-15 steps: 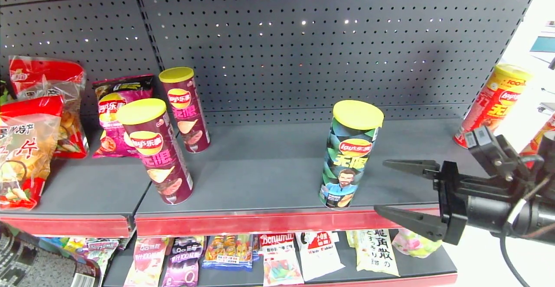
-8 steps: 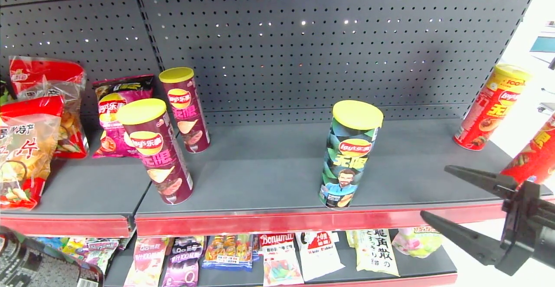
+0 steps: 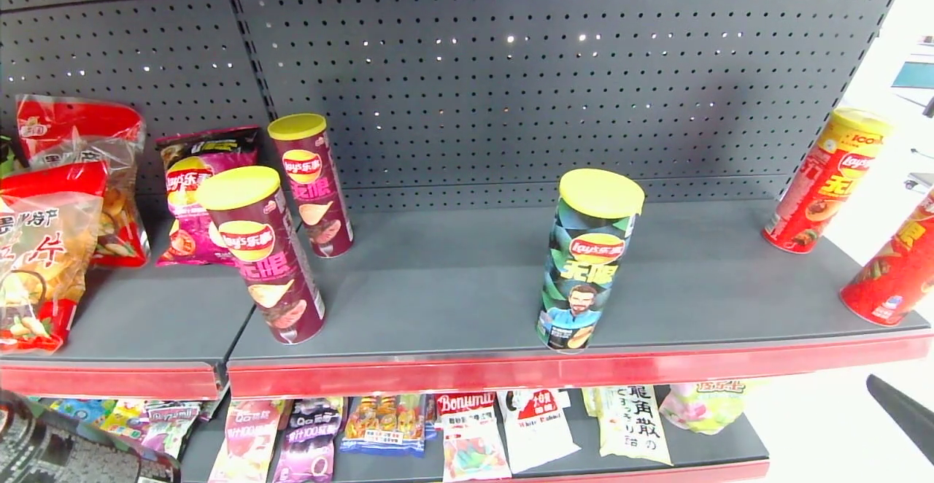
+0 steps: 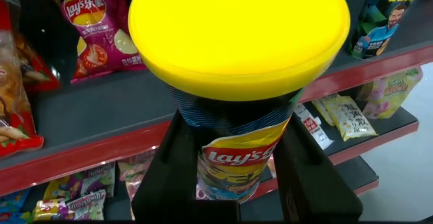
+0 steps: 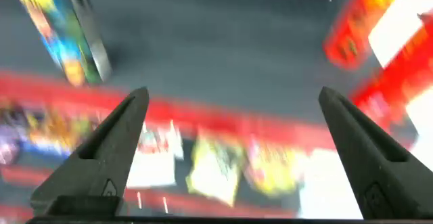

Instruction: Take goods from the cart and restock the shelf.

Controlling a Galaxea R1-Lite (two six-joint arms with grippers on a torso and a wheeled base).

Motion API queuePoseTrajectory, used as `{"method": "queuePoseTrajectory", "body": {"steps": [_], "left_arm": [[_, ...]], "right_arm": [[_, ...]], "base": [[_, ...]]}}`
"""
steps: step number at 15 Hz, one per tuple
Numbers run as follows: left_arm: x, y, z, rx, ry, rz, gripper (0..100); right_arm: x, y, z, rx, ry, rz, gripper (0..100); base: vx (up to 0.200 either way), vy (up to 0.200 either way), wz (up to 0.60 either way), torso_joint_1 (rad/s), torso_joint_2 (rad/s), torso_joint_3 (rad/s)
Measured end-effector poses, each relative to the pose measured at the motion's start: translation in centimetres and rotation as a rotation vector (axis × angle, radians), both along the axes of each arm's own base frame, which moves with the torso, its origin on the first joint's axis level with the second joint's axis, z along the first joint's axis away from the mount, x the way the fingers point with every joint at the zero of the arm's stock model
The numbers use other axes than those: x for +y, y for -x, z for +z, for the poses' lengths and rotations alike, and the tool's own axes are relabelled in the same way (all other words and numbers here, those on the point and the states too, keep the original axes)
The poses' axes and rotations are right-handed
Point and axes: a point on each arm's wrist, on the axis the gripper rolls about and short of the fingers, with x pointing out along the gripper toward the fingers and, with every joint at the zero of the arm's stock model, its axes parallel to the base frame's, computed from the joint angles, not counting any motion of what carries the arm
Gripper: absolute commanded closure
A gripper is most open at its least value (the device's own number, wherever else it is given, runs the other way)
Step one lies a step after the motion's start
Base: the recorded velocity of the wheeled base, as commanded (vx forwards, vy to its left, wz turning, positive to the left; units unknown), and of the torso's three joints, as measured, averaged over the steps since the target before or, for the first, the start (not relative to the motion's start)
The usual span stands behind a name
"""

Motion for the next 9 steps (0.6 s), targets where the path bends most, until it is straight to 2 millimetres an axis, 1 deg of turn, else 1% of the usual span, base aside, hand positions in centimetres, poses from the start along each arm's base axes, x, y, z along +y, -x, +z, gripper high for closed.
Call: {"method": "queuePoseTrajectory", "body": {"steps": [1,2,3,5,7,9], "left_arm": [[0.0,0.3,-0.1,-0.009,0.011,0.000,100],[0.1,0.5,-0.3,-0.008,0.035,-0.001,100],[0.1,0.7,-0.4,-0.012,0.060,0.001,100],[0.1,1.1,-0.3,-0.030,0.081,0.008,100],[0.2,1.4,0.2,-0.053,0.080,0.010,100],[0.2,1.3,0.3,-0.059,0.063,0.019,100]], "right_arm": [[-0.4,1.4,-0.3,0.072,0.022,-0.015,0],[-0.8,3.2,0.0,0.091,0.030,-0.030,0],[-1.0,4.5,0.3,0.069,0.026,-0.039,0],[-1.5,6.9,-0.3,0.008,0.015,-0.050,0],[-1.6,7.7,-2.4,0.007,-0.006,-0.033,0],[-1.4,7.8,-3.7,0.017,-0.022,0.031,0]], "base": [[0.000,0.000,0.00,0.000,0.00,0.000],[0.000,0.000,0.00,0.000,0.00,0.000],[0.000,0.000,0.00,0.000,0.00,0.000],[0.000,0.000,0.00,0.000,0.00,0.000],[0.000,0.000,0.00,0.000,0.00,0.000],[0.000,0.000,0.00,0.000,0.00,0.000]]}}
